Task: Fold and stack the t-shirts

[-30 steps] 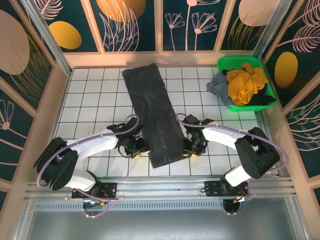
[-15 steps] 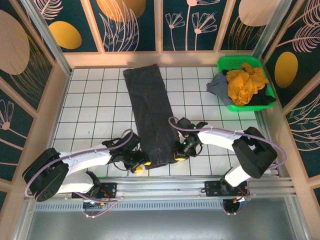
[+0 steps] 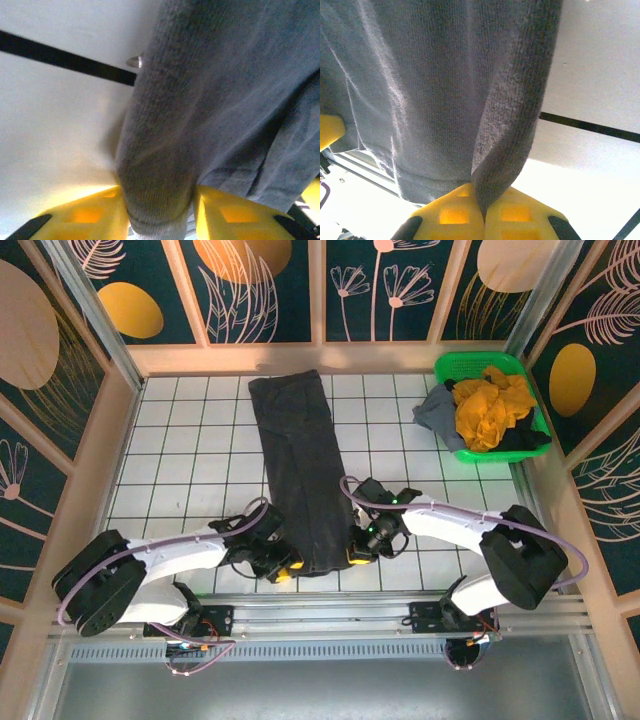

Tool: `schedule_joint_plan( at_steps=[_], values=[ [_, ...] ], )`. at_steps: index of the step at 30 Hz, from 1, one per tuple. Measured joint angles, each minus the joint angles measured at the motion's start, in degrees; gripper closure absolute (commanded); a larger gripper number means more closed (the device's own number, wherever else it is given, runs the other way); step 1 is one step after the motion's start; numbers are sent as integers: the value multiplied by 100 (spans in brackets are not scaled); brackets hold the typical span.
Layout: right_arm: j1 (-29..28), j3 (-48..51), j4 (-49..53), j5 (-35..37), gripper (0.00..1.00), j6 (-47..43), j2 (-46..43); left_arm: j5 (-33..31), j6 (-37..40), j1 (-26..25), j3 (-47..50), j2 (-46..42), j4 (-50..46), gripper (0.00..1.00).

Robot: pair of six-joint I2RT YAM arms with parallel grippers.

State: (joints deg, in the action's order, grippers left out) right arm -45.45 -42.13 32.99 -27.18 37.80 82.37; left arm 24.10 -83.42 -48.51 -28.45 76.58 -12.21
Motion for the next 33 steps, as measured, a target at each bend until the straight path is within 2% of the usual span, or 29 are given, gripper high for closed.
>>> schedule_joint_plan(
  at_steps=[2,3,7,11,15,18,23,27,33],
  values=[
    [-7,17,2,2,100,13,-50,-157,70,-11,-79,63,-20,96],
    [-9,22,7,4,100,26,-72,-256,103,-9,-118,46,-94,100],
    [-66,28,28,0,100,31,-170,-627,192,-11,-133,-369,-597,100],
    [-286,28,22,-131,100,52,-254,-774,175,-15,55,-1274,-997,100],
    [-472,-15,35,-297,100,177,-273,-767,-114,-15,487,-2264,-1097,100],
    [-365,-214,122,-284,100,315,-273,-839,-426,-15,632,-2614,-1067,100],
    [245,-883,247,-225,100,459,-208,-1043,-695,175,612,-2389,-726,100],
    [682,-1646,245,-173,100,457,258,-1158,-522,887,111,-1808,-562,100],
    [1274,-3040,249,76,100,389,1412,-1266,439,1974,-1554,-343,-426,100]
  ],
)
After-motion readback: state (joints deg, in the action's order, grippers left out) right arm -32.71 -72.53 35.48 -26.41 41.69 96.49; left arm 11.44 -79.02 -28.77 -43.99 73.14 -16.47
